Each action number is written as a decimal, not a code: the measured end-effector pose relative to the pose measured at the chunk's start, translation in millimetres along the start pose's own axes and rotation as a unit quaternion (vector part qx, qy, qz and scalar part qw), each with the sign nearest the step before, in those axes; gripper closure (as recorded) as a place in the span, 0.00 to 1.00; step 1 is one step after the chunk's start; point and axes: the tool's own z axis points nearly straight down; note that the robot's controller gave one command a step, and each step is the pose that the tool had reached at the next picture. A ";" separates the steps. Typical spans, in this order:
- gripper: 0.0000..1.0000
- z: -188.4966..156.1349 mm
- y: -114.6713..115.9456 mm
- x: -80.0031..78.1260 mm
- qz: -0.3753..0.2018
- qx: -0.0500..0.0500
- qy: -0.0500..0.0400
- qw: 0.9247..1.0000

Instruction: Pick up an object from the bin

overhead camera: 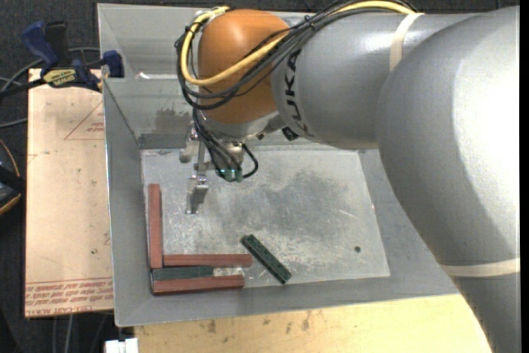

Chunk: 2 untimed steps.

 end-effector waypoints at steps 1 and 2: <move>0.00 -5.0 -0.7 -2.1 0.001 -0.001 -0.004 1.000; 0.00 14.9 -27.5 55.2 -0.017 -0.001 -0.005 1.000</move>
Offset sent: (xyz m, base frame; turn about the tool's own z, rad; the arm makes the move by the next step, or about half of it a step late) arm -0.0933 -0.0464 -0.0278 -0.0570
